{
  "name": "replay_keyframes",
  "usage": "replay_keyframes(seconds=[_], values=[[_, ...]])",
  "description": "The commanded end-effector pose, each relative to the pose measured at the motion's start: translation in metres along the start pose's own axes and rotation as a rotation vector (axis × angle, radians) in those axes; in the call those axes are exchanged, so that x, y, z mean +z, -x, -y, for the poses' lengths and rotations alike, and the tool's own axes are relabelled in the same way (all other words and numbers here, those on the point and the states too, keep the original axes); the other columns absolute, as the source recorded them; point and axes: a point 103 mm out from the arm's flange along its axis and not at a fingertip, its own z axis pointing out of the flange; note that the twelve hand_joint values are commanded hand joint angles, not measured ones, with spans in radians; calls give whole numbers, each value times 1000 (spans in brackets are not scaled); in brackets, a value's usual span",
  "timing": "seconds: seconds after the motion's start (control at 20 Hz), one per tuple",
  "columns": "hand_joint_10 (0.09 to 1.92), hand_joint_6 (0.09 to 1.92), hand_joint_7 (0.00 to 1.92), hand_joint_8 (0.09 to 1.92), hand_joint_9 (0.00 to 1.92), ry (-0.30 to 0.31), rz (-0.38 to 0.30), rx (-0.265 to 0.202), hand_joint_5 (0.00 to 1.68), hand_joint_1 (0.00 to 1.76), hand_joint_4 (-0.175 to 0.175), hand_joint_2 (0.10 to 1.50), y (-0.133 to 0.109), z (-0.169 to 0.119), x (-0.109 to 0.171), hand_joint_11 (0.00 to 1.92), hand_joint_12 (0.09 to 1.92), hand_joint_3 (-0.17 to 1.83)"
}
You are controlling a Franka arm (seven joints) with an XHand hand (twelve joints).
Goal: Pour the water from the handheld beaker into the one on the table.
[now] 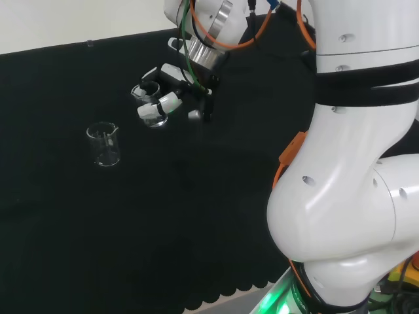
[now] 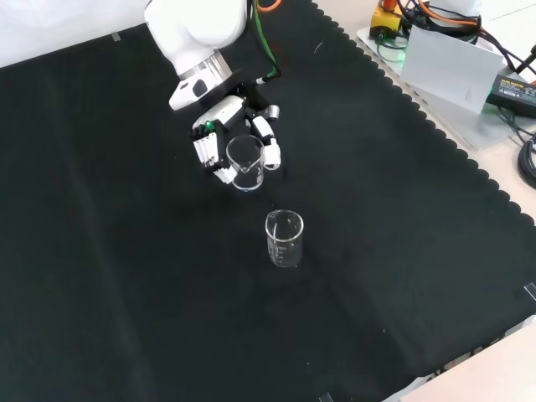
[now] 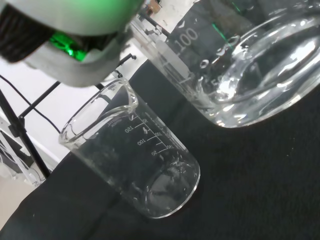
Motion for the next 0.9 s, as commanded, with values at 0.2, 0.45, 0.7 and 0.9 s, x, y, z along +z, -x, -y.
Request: replay_keyframes(seconds=[0.2, 0.45, 0.7, 0.9], values=[[722, 841, 1260, 804, 1410, -121, 74, -5, 1196, 1305, -175, 604, -24, -2, 0, 1226, 835, 793], [729, 851, 1257, 814, 1411, -189, 125, 3, 1193, 1305, -175, 599, -33, -4, -4, 1222, 838, 805], [738, 864, 1254, 828, 1412, -267, 160, 22, 1190, 1304, -175, 594, -39, -8, -4, 1221, 843, 820], [744, 871, 1254, 834, 1418, -310, 184, 25, 1189, 1304, -175, 588, -44, -13, -3, 1220, 845, 831]])
